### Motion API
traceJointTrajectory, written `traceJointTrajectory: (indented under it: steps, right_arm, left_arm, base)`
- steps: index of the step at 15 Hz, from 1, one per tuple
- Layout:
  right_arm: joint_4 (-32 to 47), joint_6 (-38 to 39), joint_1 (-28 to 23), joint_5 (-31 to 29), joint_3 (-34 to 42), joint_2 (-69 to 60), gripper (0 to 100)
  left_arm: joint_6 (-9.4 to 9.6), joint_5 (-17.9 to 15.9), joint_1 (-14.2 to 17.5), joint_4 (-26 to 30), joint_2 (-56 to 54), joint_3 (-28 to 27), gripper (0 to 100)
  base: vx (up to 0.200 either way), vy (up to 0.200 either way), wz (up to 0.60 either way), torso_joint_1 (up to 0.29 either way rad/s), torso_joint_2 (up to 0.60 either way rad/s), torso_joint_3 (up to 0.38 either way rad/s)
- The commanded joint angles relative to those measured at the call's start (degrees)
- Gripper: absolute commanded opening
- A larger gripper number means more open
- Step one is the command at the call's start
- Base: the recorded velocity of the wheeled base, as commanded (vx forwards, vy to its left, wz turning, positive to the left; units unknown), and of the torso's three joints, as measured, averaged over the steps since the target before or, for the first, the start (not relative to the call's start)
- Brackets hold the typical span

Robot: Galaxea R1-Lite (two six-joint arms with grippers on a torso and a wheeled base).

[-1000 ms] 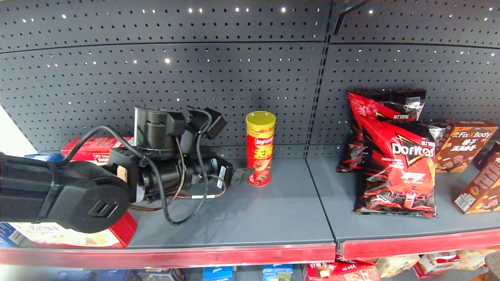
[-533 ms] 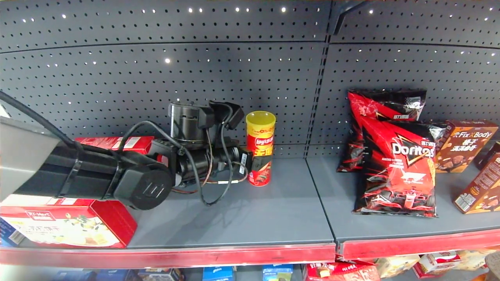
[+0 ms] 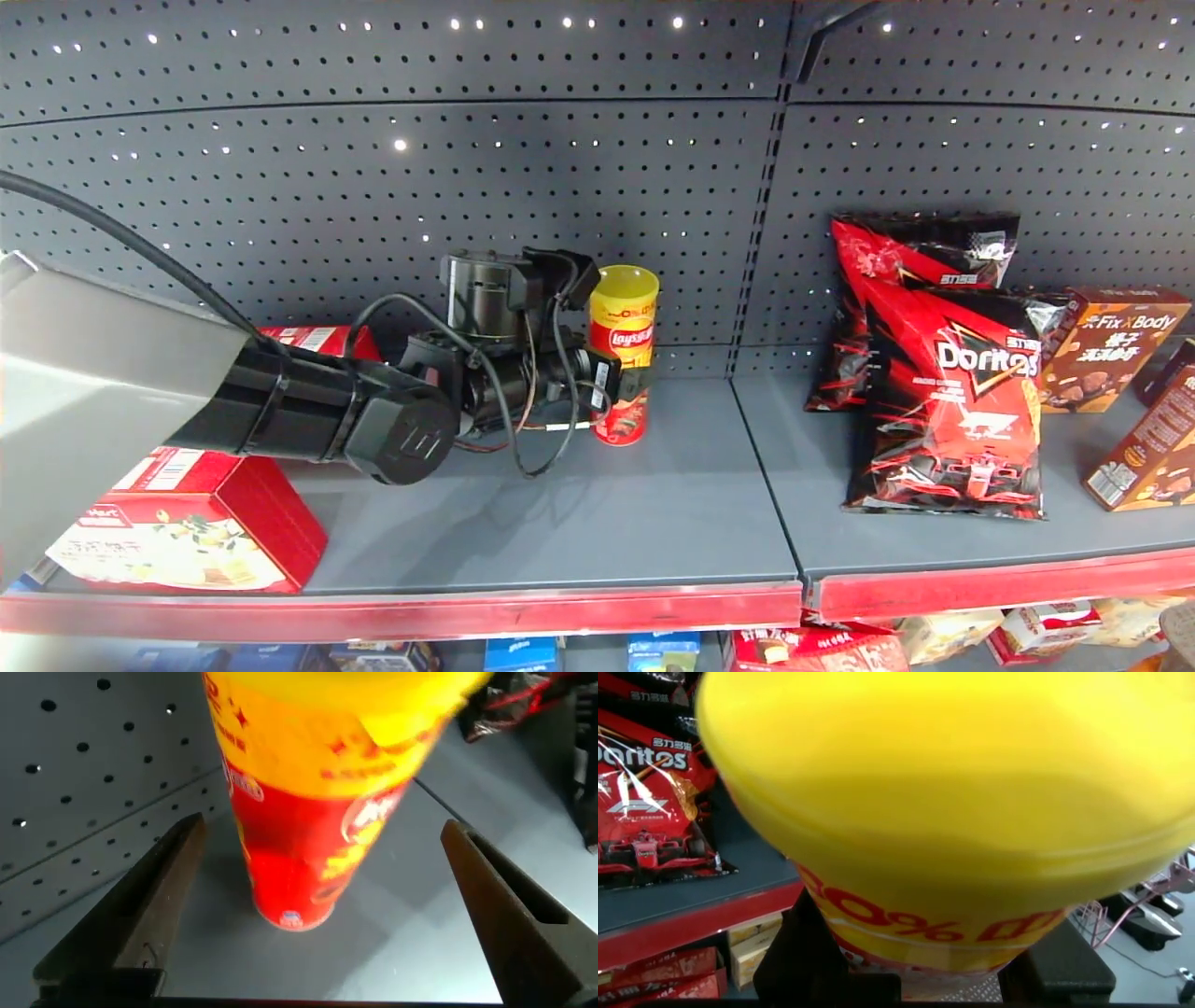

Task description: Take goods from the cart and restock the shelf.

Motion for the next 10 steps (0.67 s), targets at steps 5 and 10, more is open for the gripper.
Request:
traceJointTrajectory:
  steps: [5, 10]
  right_arm:
    - [0.01, -0.19, 0.01, -0.01, 0.37, -0.09, 0]
    - [0.01, -1.59, 0.09, -0.01, 0.54, 0.0, 0]
  left_arm:
    - [-2.16, 1.46, 0.0, -0.01, 4.49, -5.57, 100]
    - [-2.16, 1.81, 0.0, -0.01, 7.65, -8.56, 100]
  base:
    - [0.0, 0.0, 0.0, 0.0, 0.0, 0.0]
    - [0.0, 0.0, 0.0, 0.0, 0.0, 0.0]
